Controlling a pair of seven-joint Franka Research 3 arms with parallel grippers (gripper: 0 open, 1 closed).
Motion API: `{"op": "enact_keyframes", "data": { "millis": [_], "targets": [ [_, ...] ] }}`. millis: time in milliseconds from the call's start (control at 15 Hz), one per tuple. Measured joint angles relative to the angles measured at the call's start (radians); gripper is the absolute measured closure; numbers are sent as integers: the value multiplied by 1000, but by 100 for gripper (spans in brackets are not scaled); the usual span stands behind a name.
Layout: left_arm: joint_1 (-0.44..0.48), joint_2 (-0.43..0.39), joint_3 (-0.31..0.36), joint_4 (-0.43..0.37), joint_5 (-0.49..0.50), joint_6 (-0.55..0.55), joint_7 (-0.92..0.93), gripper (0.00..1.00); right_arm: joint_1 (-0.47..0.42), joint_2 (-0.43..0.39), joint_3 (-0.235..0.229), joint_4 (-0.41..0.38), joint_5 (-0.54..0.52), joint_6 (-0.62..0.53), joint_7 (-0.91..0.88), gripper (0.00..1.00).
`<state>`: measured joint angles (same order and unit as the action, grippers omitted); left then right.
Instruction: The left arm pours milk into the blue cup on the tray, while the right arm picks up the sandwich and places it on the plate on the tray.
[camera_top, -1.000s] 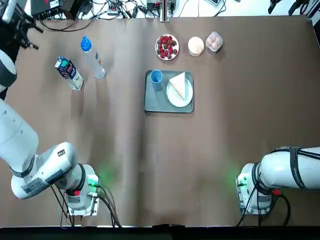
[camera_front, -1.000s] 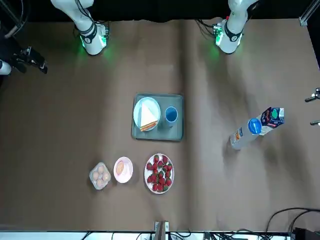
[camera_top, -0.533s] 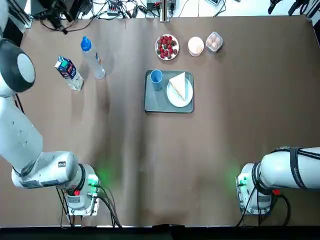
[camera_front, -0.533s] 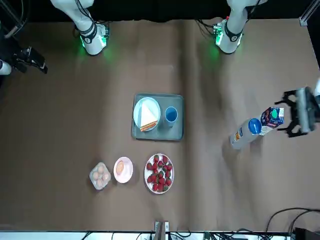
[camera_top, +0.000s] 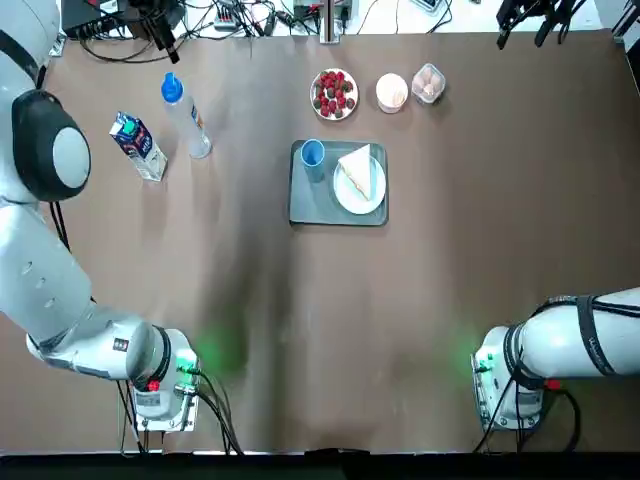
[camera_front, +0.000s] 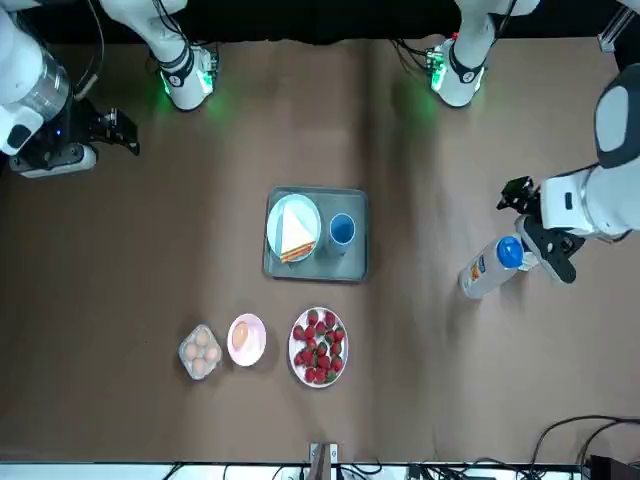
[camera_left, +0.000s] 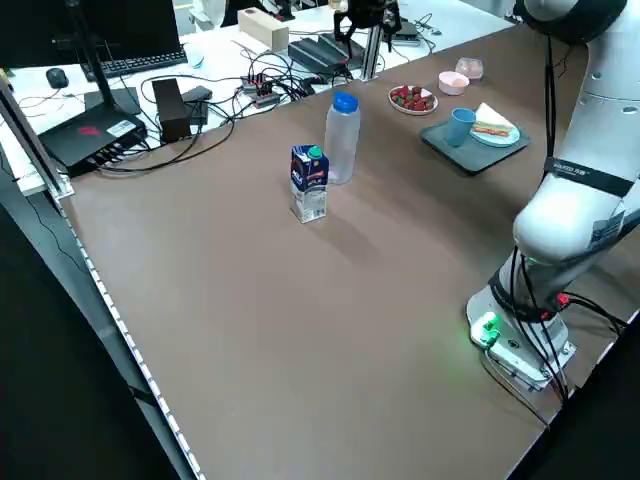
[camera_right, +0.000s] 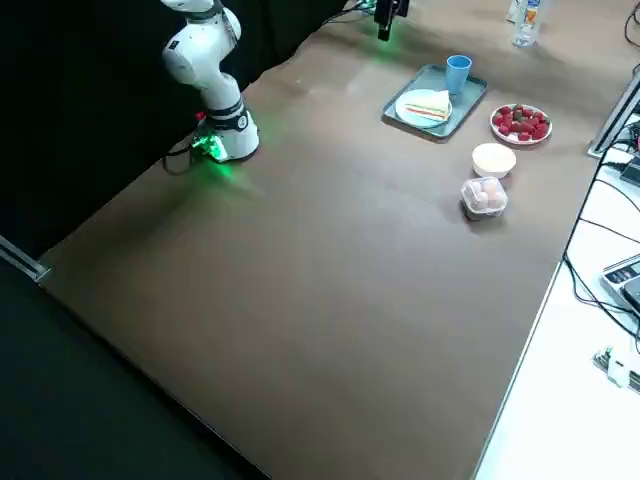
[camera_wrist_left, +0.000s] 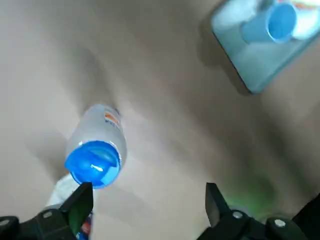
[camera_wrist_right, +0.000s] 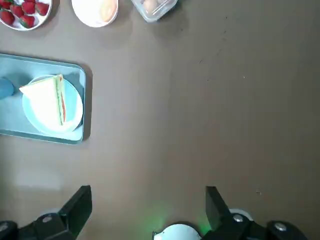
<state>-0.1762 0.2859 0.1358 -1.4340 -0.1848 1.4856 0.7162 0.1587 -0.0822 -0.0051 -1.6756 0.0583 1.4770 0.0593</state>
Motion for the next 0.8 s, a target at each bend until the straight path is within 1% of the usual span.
{"op": "enact_keyframes", "data": {
  "millis": [67,200,333,467,533,667,800],
  "targets": [
    [-14,-7,0,0,6,0,-88,1,-7,2,-5,0,-1,0,1,0],
    [-36,-21,0,0,17,0,-245,1,-50,0,-16,6,-3,0,1,0],
    [-50,-36,0,-1,56,1,-376,1,-103,-7,-25,13,-3,-1,-4,0],
    [-51,-64,0,-1,76,2,-493,1,-137,-20,-28,17,-3,-2,-5,0],
    [-51,-108,0,-2,82,2,-601,1,-145,-29,-28,17,-3,-2,-5,0],
    [-51,-159,-1,-23,83,1,-696,1,-145,-35,-25,17,-3,-2,-5,0],
    [-51,-211,-2,-71,84,6,-798,1,-145,-39,-23,17,-3,-2,-5,0]
  ]
}}
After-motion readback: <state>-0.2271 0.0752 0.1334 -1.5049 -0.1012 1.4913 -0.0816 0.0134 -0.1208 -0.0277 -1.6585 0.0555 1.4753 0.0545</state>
